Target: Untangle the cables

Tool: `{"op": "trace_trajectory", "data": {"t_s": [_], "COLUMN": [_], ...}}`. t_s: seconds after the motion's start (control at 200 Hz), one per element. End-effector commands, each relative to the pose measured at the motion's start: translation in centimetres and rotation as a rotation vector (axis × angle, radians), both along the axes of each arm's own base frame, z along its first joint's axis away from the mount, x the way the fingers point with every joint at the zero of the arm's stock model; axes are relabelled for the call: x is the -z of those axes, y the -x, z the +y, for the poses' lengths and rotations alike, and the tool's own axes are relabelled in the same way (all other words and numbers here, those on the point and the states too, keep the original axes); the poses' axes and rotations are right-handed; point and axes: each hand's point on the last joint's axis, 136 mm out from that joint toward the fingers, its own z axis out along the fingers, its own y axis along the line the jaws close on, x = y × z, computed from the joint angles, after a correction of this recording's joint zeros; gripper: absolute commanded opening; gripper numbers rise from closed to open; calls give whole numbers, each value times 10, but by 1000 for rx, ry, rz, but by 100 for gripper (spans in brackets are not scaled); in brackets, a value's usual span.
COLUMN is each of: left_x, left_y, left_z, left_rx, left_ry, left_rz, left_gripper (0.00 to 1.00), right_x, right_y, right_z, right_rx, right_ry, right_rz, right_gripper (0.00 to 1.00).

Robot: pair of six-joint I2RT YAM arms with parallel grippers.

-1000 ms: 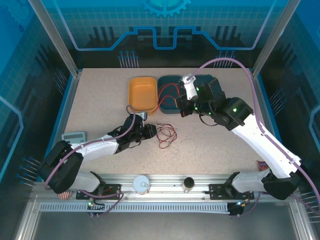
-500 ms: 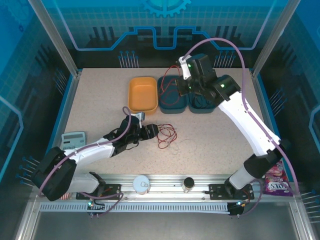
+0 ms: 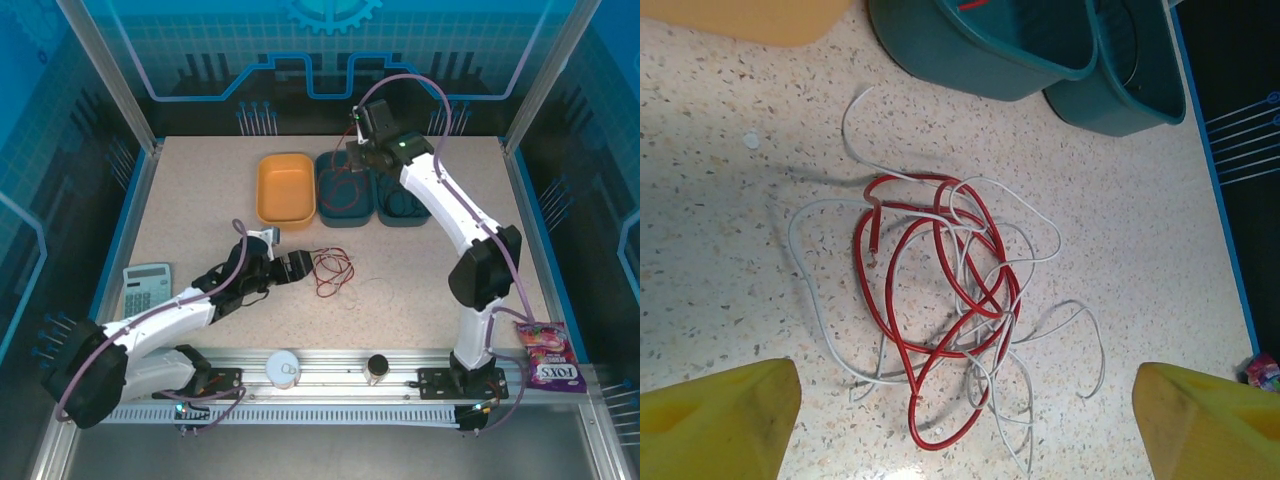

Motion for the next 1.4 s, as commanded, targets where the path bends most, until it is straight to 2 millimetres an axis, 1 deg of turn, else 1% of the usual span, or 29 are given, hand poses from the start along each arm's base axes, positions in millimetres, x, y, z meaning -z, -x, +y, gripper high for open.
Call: {"op": "trace_trajectory", "data": {"t_s": [0.0, 0.085, 0.27, 0.355, 0.415, 0.45, 0.585, 0.73, 0.775, 0.941, 1.021, 1.121, 1.276, 1.396], "left_x": [4, 4, 9, 11, 10, 11, 12, 13, 12, 14, 14, 14, 14, 13], "left_y": [5, 6, 8, 8, 8, 8, 9, 9, 9, 8, 8, 8, 8, 9], "left_z": [13, 16, 19, 20, 20, 21, 24, 24, 24, 26, 26, 26, 27, 27], "left_rx": [-27, -33, -42, -45, -48, -51, -60, -61, -61, -71, -71, -72, -74, -73], "left_ry": [-44, -52, -58, -60, -61, -65, -74, -77, -79, -87, -86, -88, -91, -93], "left_rz": [7, 4, 18, 23, 21, 23, 23, 25, 24, 27, 29, 31, 31, 29], "left_gripper": [89, 89, 91, 94, 99, 99, 99, 99, 99, 99, 99, 99, 99, 99], "right_x": [-7, 9, 42, 57, 67, 73, 97, 121, 125, 142, 147, 143, 129, 112], "right_y": [-27, -36, -48, -51, -51, -50, -43, -27, -21, -3, 5, 12, 22, 31], "right_z": [-8, -10, -7, -5, -4, -4, -6, -6, -6, -4, -3, 1, 3, 5], "right_rx": [78, 94, 104, 105, 101, 99, 102, 92, 86, 58, 45, 24, 10, -4], "right_ry": [-49, -47, -50, -42, -37, -34, -18, -6, 4, 23, 38, 56, 67, 73], "right_rz": [-54, -31, 21, 45, 67, 81, 133, 182, 189, 226, 242, 238, 223, 199], "right_gripper": [0, 0, 0, 0, 0, 0, 0, 0, 0, 5, 9, 17, 30, 37]}}
